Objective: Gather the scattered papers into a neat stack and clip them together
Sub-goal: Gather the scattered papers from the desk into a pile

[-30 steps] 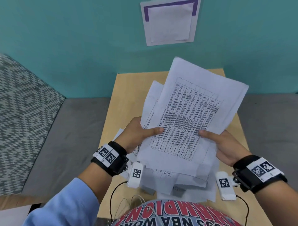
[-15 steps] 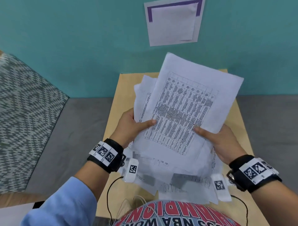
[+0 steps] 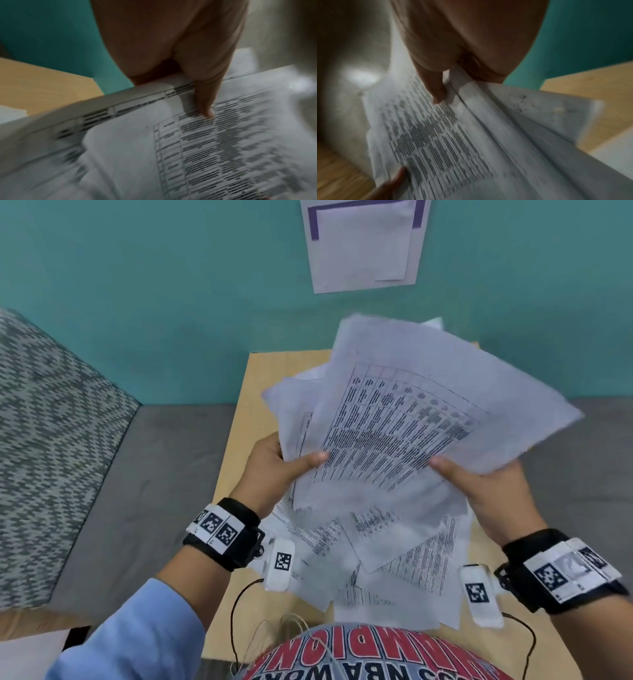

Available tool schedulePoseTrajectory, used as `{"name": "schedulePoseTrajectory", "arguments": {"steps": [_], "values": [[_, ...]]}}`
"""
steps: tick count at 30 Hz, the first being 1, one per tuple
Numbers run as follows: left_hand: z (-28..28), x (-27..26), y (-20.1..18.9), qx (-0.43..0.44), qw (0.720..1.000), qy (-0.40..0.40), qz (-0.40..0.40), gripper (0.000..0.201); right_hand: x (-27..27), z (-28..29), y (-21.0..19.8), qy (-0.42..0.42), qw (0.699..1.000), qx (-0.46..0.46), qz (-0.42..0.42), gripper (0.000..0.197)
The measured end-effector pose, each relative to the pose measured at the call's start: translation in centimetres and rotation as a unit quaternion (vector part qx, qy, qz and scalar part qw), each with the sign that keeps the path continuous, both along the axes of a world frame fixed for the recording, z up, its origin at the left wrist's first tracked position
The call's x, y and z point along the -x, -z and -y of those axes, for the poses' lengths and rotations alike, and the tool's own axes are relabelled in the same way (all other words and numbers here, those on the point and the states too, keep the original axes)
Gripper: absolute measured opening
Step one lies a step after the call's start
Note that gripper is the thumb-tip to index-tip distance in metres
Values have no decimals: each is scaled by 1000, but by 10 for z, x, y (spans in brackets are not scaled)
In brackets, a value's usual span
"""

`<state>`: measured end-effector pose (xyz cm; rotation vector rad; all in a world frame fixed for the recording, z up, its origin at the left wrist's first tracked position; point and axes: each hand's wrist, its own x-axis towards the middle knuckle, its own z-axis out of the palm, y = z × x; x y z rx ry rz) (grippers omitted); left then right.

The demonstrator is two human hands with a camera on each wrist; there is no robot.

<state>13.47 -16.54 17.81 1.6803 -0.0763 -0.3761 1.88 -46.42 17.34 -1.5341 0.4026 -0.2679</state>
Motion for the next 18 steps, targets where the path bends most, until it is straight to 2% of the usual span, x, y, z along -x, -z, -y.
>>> {"name": "schedulePoseTrajectory", "arguments": {"steps": [3,9,10,11,12,13,16,18], "values": [[7,2,8,41,997,-57,-2,38,0,-6,5,-20,999,29,-10,21],[27,17,64,-72,996,-55,-23,20,-16,-11,73,14,993,62,-99,40],[29,15,67,-81,995,-55,-14,20,-19,-11,77,12,992,62,-105,38],[30,14,66,-76,996,-53,-8,20,-21,-10,78,18,993,57,-106,27],[32,13,63,-60,996,-59,-2,23,-22,-9,75,25,993,57,-99,13],[32,12,61,-42,997,-63,3,26,-23,-9,71,29,994,60,-86,8],[33,10,55,-5,997,-75,18,37,-20,-6,64,57,996,46,-46,8],[29,10,62,-5,998,-55,-17,44,-16,-5,70,48,997,45,-50,18]]}}
